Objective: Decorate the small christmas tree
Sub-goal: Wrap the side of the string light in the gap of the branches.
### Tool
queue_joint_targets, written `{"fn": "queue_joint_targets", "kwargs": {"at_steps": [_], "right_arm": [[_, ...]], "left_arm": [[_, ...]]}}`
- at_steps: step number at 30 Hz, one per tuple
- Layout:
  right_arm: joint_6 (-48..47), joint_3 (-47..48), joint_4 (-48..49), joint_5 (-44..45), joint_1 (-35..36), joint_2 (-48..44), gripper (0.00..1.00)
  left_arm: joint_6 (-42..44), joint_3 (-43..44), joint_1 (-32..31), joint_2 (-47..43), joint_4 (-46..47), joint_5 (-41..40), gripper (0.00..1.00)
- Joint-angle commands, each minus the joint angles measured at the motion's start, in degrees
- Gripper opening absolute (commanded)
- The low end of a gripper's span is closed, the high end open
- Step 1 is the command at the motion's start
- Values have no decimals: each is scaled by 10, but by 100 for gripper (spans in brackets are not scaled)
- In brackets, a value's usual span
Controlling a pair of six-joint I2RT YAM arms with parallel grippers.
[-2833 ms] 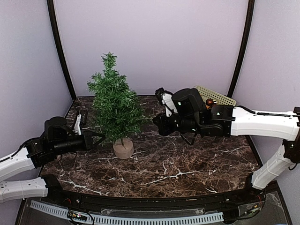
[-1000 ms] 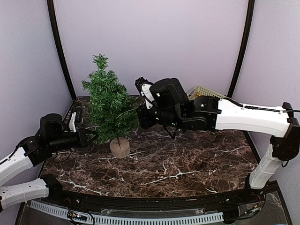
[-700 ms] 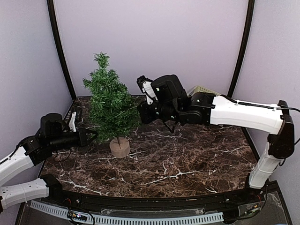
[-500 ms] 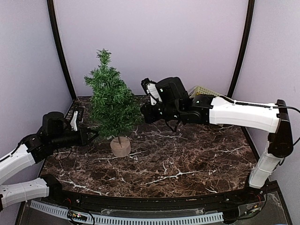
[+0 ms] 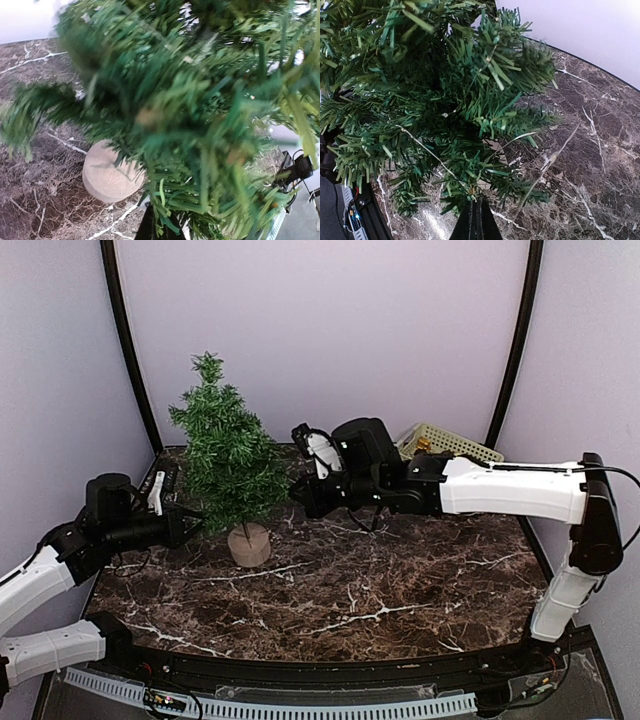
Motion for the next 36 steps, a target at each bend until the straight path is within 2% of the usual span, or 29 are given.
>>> {"fn": "queue_joint_targets", "kwargs": {"at_steps": [1,5,7,8,12,14,17,21,25,29,36], "right_arm": [[-9,-11,28,-13,4,-30,0],[-18,-3,17,36,3,-31,0],[-14,2,8,53,1,-27,6],[-11,-2,12,56,1,-31,11],[-2,-79,66,41,0,-89,47],[-2,-119,80,30,0,-122,60],[1,-194,117,5,-3,-165,74],[25,-298,186,-40,-3,-198,87],[51,-381,274,-18,-3,-191,91],[43,-396,321,8,-3,-145,82],[-18,-355,373,32,-4,-44,67]], "left_arm": [[32,9,4,-22,27,27,0],[36,15,4,-15,14,24,0],[35,15,4,-11,14,31,0],[36,16,4,-10,12,34,0],[36,18,4,-11,10,37,0],[36,18,4,-11,11,39,0],[35,18,4,-7,14,45,0],[36,17,5,-1,15,50,0],[35,17,5,-2,15,51,0],[31,12,5,-7,18,48,0],[29,11,5,-3,21,52,0]]}}
